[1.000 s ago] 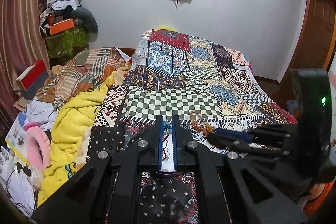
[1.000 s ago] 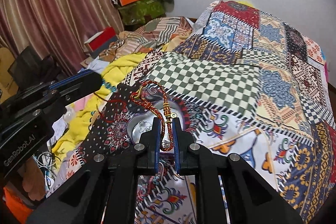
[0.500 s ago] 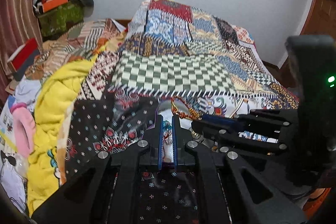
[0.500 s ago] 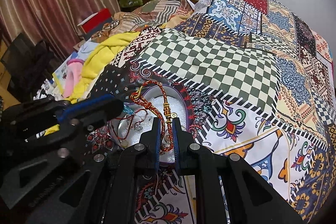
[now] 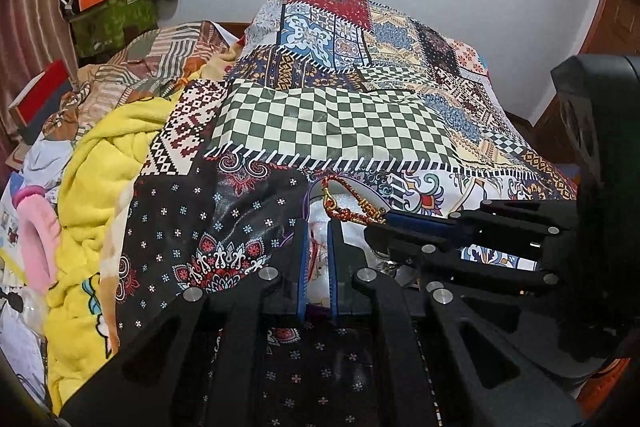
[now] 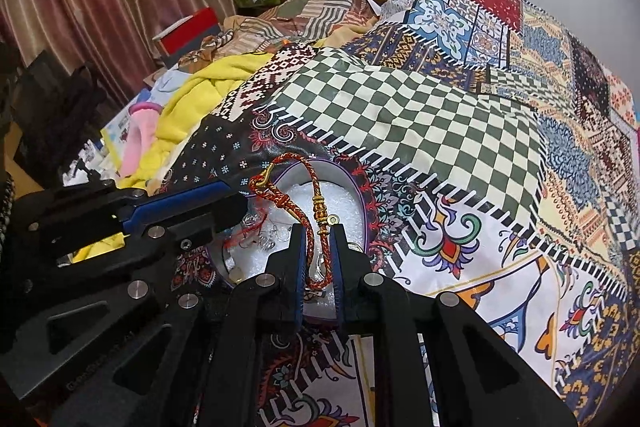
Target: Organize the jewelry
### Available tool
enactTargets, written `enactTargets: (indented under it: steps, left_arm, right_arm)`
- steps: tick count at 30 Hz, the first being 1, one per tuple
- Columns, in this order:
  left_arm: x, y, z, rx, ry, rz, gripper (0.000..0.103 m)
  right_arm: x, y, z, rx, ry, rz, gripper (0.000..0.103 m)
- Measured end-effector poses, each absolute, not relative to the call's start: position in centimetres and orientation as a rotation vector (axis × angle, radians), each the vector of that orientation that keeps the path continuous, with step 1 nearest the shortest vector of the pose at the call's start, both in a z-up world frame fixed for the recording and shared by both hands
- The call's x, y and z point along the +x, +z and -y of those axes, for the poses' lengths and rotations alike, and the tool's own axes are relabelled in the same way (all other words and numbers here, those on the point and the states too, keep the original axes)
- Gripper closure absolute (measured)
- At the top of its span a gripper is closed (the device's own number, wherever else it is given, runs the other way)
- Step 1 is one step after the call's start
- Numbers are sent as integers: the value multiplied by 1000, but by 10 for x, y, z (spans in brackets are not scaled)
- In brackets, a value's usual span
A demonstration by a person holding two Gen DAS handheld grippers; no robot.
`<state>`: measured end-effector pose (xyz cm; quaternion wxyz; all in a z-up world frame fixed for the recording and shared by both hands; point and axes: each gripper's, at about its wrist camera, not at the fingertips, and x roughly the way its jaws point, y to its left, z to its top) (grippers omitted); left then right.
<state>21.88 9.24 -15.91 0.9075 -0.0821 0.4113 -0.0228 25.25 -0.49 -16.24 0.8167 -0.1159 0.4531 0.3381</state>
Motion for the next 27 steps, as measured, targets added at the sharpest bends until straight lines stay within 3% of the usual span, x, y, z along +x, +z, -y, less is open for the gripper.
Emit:
enactTargets:
  steps: [7, 11, 15, 19, 27]
  left_arm:
    - [216, -155, -94, -168, -42, -855, 97]
    - [211, -148, -97, -178, -33, -846, 89]
    - [201, -135, -98, -181, -24, -814, 75]
    - [190, -118, -99, -182, -16, -783, 73]
    - [158, -75, -94, -170, -17, -693, 73]
  right_arm:
    - [251, -160, 5, -253, 720, -982, 91]
    - [246, -152, 10, -252, 716, -978, 88]
    - [238, -136, 19, -239, 712, -953, 81]
    - [229, -118, 28, -220, 695, -907, 70]
    - [199, -66, 50, -171, 685, -784, 69]
